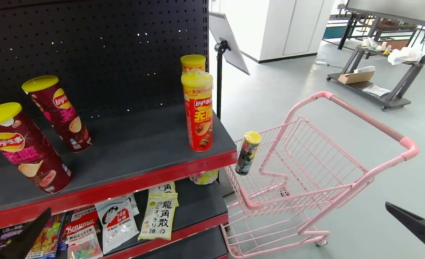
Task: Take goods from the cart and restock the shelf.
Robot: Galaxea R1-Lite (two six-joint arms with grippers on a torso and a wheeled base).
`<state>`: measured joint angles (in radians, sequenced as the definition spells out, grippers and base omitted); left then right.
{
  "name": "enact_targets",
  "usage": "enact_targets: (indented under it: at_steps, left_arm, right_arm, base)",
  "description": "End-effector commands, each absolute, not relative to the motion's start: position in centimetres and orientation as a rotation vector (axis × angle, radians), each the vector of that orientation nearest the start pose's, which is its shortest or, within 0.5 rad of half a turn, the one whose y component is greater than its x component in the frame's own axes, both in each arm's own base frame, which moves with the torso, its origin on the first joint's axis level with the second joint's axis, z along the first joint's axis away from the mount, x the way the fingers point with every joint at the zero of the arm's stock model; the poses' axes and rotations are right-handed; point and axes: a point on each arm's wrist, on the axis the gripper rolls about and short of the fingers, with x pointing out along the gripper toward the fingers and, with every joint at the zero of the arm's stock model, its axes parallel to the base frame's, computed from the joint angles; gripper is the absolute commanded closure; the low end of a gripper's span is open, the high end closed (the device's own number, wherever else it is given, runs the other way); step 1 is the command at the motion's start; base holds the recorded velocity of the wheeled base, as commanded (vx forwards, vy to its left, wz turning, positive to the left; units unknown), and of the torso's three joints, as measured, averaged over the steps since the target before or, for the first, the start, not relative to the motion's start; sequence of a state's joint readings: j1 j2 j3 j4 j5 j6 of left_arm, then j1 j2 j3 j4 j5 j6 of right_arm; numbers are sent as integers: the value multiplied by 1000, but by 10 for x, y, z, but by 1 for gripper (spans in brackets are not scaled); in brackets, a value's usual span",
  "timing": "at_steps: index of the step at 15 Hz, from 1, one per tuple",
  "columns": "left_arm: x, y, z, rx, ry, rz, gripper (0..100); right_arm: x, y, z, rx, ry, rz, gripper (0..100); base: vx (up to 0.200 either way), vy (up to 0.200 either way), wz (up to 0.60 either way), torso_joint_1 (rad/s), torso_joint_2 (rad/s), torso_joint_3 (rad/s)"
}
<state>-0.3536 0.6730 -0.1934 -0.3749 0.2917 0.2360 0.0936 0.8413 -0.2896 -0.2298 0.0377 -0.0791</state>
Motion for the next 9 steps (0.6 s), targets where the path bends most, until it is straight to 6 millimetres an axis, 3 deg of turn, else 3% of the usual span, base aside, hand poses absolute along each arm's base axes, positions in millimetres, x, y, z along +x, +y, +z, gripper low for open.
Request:
enact_targets:
  at_steps: [1,9]
  left_arm:
    - [54,-13,163,269,90,-71,0]
    - [46,-10,161,285,74,-76,0]
  right_arm:
    - [86,9,163,-88,325,144,0]
    - [86,9,160,-88,335,144,0]
  base:
    - [0,0,0,-139,334,178]
    - [0,0,0,-152,361,213]
